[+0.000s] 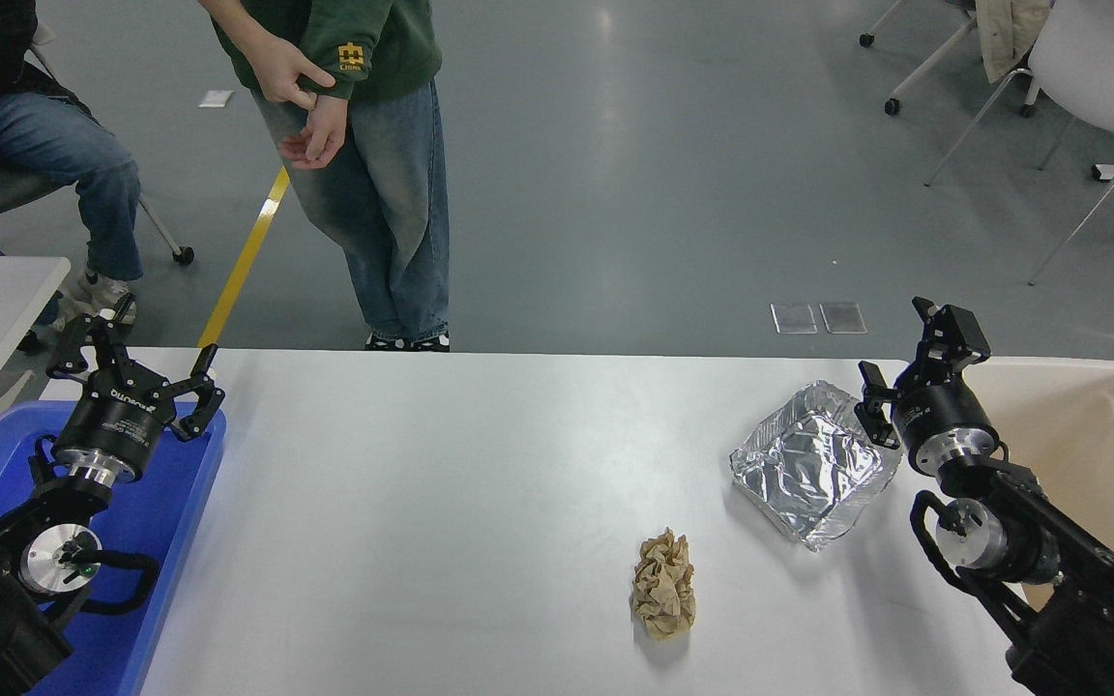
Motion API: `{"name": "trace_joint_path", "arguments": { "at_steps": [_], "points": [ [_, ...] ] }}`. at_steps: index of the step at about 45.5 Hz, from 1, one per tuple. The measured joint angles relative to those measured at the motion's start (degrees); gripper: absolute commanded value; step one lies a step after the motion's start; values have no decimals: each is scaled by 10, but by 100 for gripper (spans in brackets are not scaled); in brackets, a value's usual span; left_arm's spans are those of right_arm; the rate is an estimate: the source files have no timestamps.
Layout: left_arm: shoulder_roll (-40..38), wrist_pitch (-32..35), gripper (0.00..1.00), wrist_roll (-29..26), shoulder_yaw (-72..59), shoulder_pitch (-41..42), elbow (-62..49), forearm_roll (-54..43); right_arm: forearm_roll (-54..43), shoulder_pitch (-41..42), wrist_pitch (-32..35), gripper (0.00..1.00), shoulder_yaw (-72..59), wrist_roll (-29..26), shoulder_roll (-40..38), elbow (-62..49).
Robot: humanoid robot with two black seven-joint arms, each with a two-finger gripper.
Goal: Clean the table surface
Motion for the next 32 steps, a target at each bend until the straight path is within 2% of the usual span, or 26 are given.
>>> {"name": "trace_joint_path", "arguments": {
  "at_steps": [32],
  "points": [
    [0, 1, 100, 0, 0, 0, 0, 0, 14, 3, -2, 100, -3, -16, -4, 7]
  ]
}}
